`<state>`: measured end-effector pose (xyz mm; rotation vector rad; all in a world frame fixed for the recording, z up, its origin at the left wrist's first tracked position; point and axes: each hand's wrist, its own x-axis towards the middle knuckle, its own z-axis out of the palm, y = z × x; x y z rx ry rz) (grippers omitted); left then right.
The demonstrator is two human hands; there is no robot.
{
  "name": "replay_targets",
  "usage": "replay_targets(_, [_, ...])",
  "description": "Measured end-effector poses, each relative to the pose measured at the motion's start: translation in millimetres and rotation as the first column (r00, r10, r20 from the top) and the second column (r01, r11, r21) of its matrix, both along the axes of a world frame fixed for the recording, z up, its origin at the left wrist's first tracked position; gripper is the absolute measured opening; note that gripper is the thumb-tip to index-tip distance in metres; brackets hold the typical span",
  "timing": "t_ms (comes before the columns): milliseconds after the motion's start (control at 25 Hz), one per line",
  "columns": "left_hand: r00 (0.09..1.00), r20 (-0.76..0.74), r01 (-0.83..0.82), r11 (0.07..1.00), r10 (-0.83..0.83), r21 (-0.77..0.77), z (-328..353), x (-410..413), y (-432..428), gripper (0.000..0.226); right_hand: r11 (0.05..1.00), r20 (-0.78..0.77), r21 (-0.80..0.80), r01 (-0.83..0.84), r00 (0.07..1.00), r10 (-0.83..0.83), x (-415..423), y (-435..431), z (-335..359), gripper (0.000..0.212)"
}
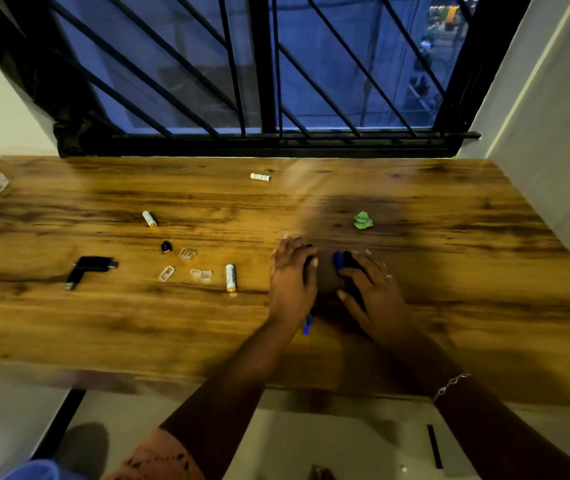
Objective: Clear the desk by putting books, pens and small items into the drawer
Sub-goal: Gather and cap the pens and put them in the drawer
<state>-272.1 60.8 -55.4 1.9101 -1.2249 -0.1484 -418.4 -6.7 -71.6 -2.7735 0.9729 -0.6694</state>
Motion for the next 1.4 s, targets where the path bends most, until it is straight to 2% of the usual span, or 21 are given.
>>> replay_targets(200, [0.996,0.079,0.050,0.997,-0.046,-0.051,7,-30,49,0.036,0.998,0.082,0.049,0.041,0.996,-0.045,-8,50,14,0.047])
replay_targets(280, [0.994,0.090,0.064,0.996,-0.058,-0.066,4,-43,74,0.044,0.996,0.156,0.081,0.026,0.987,-0.038,-17,74,14,0.050])
replay_targets(480, [1.000,-0.018,-0.003,0.994,0.001,-0.105,-9,-78,133,0.059,0.977,0.238,0.212,0.019,0.969,-0.070,-38,133,6,0.058])
replay_targets(600, [1.000,-0.014,-0.018,0.990,0.017,-0.138,-21,-99,159,0.054,0.929,0.396,0.367,-0.035,0.910,-0.123,-50,157,-4,0.038])
replay_targets(680, [0.998,-0.054,-0.050,0.987,0.042,-0.154,-31,-116,169,0.049,0.784,0.516,0.616,-0.077,0.792,-0.327,-55,170,-9,0.019])
replay_targets(720, [0.995,-0.082,-0.067,0.986,0.055,-0.153,-36,-124,174,0.048,0.662,0.532,0.739,-0.125,0.711,-0.459,-58,178,-13,0.014])
replay_targets(760, [0.989,-0.128,-0.089,0.985,0.071,-0.146,-39,-132,180,0.046,0.523,0.508,0.832,-0.183,0.630,-0.587,-62,185,-20,0.011])
replay_targets(840, [0.947,-0.289,-0.158,0.986,0.136,-0.052,-59,-136,184,0.035,0.246,0.343,0.937,-0.248,0.515,-0.786,-67,193,-33,0.016])
replay_targets(880, [0.887,-0.415,-0.201,0.978,0.202,0.046,-70,-131,183,0.029,0.110,0.233,0.956,-0.274,0.474,-0.849,-68,192,-39,0.018])
replay_targets(920, [0.767,-0.571,-0.244,0.956,0.293,0.163,-80,-123,181,0.027,-0.007,0.139,0.952,-0.307,0.449,-0.883,-69,190,-45,0.018])
replay_targets(960, [0.576,-0.721,-0.270,0.922,0.386,0.278,-88,-114,180,0.028,-0.092,0.071,0.935,-0.341,0.436,-0.897,-69,186,-50,0.018])
replay_targets(1000, [0.342,-0.822,-0.273,0.885,0.455,0.376,-93,-106,180,0.033,-0.149,0.027,0.918,-0.368,0.432,-0.902,-68,181,-54,0.017])
replay_targets(1040, [0.122,-0.871,-0.257,0.863,0.477,0.436,-97,-100,178,0.042,-0.188,-0.008,0.908,-0.375,0.432,-0.902,-68,176,-57,0.015])
replay_targets(1080, [-0.040,-0.893,-0.243,0.863,0.448,0.443,-101,-97,176,0.053,-0.215,-0.036,0.902,-0.375,0.431,-0.902,-67,170,-60,0.013])
replay_targets(1120, [-0.153,-0.906,-0.253,0.870,0.395,0.422,-106,-94,173,0.063,-0.235,-0.062,0.900,-0.367,0.426,-0.903,-66,164,-62,0.012])
replay_targets(1200, [-0.318,-0.902,-0.328,0.859,0.292,0.394,-112,-89,168,0.076,-0.261,-0.108,0.900,-0.350,0.400,-0.910,-63,153,-72,0.014])
replay_targets(1280, [-0.429,-0.873,-0.388,0.825,0.232,0.410,-118,-81,162,0.082,-0.284,-0.143,0.891,-0.356,0.373,-0.917,-57,146,-84,0.018])
replay_targets(1400, [-0.489,-0.865,-0.435,0.828,0.111,0.353,-124,-71,150,0.087,-0.278,-0.154,0.870,-0.407,0.310,-0.938,-47,140,-97,0.024])
